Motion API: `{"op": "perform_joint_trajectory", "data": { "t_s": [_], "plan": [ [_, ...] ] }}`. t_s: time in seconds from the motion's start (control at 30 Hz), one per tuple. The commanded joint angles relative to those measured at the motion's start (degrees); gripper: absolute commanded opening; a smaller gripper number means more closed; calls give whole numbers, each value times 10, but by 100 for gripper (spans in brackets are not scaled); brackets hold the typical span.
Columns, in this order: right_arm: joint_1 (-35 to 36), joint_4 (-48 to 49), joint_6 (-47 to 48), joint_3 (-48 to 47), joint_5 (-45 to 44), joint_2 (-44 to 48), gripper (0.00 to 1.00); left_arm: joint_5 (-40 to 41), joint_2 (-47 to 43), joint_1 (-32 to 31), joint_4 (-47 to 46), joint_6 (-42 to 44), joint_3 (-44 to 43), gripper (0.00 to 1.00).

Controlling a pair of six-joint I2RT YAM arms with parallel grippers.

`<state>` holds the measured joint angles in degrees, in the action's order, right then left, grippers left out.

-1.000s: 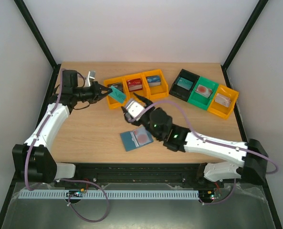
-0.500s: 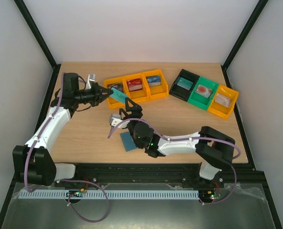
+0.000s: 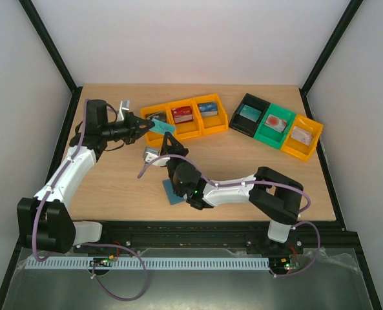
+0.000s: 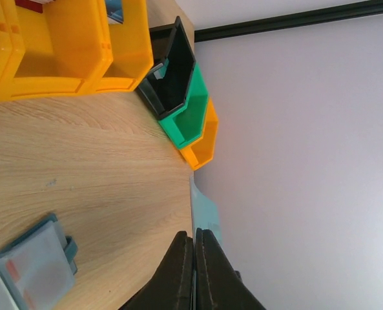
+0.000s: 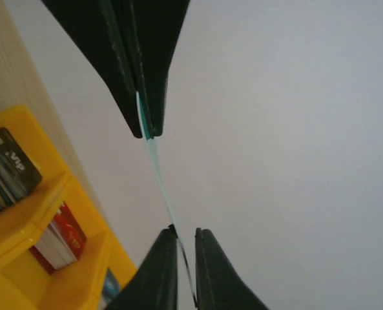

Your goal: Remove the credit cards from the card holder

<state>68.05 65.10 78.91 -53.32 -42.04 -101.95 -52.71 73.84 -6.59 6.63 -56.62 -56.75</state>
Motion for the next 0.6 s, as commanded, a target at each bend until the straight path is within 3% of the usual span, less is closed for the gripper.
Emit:
{"op": "perform_joint_trajectory", "data": {
  "t_s": [0.0,0.3,0.4,0.43,0.57],
  "plan": [
    [-7,43,-3,-17,-25,3,2,-20,-12,-7,-5,-24,11,2],
    [-12,-37,-54,12,-8,59,1,-30,-14,-7,-10,-20,22,5],
    [-15,-68,-64,13,-3,71,2,-35,-2,-9,-13,-23,9,12],
    [-15,-72,-63,14,-4,74,2,-35,-3,-9,-15,-22,7,20],
    [-19,-96,-96,23,-2,96,2,-54,-14,-7,-50,-19,12,78]
  ]
}}
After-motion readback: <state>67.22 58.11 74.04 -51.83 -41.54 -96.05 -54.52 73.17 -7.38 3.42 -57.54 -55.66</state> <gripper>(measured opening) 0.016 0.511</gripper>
